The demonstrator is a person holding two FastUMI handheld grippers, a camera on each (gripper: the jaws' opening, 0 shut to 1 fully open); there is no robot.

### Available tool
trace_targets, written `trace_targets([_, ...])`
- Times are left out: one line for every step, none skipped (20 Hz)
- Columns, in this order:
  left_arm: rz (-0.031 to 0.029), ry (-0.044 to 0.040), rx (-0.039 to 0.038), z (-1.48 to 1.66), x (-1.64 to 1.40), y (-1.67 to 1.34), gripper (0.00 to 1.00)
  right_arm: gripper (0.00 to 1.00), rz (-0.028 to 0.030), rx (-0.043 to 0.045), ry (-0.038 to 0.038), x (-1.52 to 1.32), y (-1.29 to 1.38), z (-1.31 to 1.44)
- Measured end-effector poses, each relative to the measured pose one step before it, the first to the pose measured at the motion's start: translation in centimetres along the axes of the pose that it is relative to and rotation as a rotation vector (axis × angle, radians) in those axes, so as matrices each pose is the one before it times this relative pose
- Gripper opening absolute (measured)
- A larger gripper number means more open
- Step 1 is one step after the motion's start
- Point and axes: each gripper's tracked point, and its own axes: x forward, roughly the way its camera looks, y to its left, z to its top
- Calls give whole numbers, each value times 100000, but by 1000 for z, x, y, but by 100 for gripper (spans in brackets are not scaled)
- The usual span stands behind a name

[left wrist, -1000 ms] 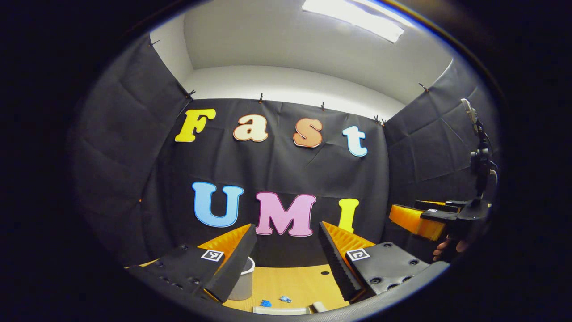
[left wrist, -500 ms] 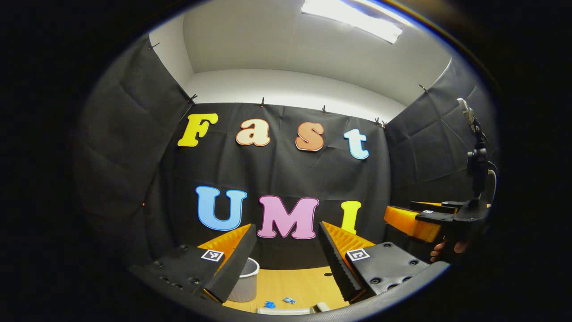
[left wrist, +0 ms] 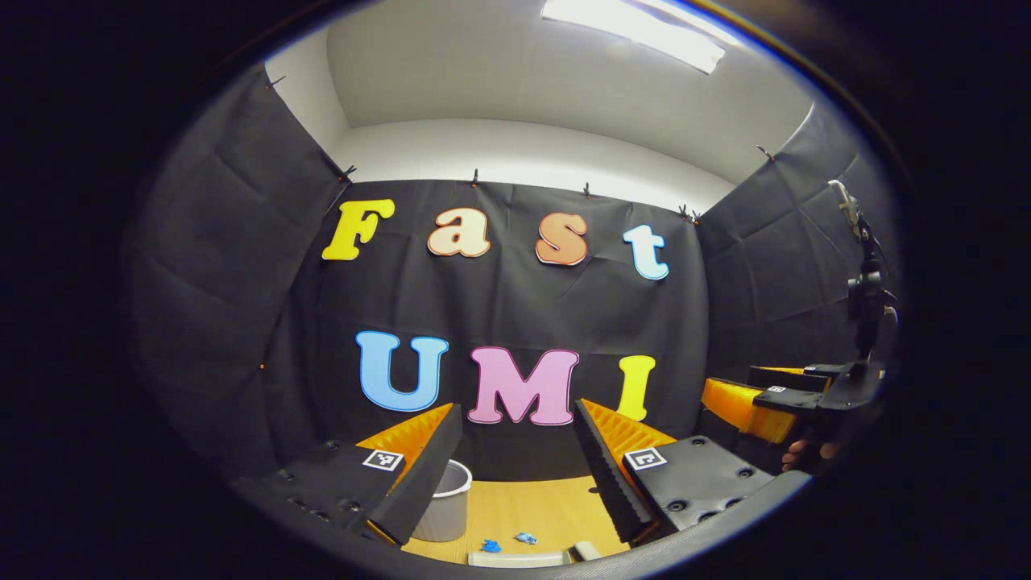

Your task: Pick up the small broom and dustpan from the desktop, sweep the trash into the dustpan with the broom, and then empty the trash into the garbage bin.

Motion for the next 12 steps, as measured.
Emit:
trace_targets([-677, 300, 455, 22, 39, -234, 82, 91, 426, 834, 44, 9, 69, 13])
trace_targets([-741, 67, 256, -81, 37, -242, 82, 91, 455, 1338, -501, -98, 195, 155])
trace_targets([-806, -317, 169, 114, 19, -204, 82, 96, -108, 1077, -689, 129, -80, 218])
trace_targets([-690, -168, 250, -46, 9, -132, 82, 91, -548, 183, -248, 13, -229, 47])
trace_targets([-458, 294, 323, -104, 4, -144, 82, 91, -873, -125, -94, -69, -326, -115])
trace_targets([-79, 876, 195, -156, 130, -98, 82, 91, -158, -48, 268, 39, -91, -19])
trace_targets([-275, 600, -134, -302, -14, 69, 82, 91, 185, 225, 442, 69, 211, -156])
trace_targets([-20, 317, -383, -35, 55, -41, 82, 91, 84, 149, 465, -34, 79, -141])
trace_targets([-21, 148, -357, 33, -2, 1, 82, 91, -9, -90, 301, -17, -106, -59])
trace_targets([68, -43, -159, -22, -42, 75, 82, 91, 2, -250, -124, -54, -47, 8])
trace_targets([79, -13, -10, 110, 22, -8, 82, 91, -39, -299, -365, 89, 57, 212])
trace_targets([159, 186, 117, -127, 92, 65, 82, 91, 142, -186, -221, 63, 92, 32])
